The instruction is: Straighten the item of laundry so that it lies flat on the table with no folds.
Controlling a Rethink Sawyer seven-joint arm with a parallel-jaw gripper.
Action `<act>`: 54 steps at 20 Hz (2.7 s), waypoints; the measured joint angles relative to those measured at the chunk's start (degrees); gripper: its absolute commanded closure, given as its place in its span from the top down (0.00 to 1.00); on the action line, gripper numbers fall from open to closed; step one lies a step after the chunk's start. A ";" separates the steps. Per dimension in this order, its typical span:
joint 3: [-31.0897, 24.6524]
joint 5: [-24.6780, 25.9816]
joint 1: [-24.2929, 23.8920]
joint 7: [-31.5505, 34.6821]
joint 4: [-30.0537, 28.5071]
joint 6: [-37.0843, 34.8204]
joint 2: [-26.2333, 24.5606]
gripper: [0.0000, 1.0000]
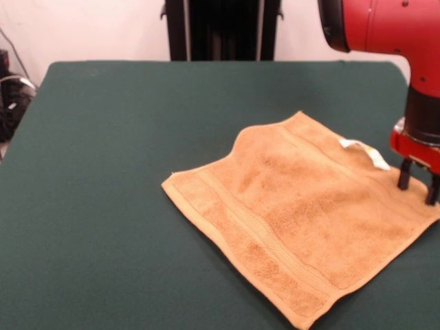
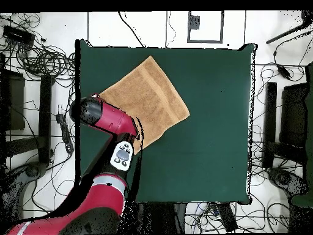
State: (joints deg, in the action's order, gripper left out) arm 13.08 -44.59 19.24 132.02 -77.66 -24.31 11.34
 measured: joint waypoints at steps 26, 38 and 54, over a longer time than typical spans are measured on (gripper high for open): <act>-1.97 11.16 -5.99 0.00 -4.42 -0.02 4.12 1.00; -6.79 28.64 -19.88 0.00 -12.33 0.02 8.91 1.00; -9.81 42.44 -22.01 0.02 -12.19 4.28 9.51 1.00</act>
State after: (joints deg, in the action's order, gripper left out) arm 3.27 -2.16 -2.77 132.04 -89.85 -20.02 20.85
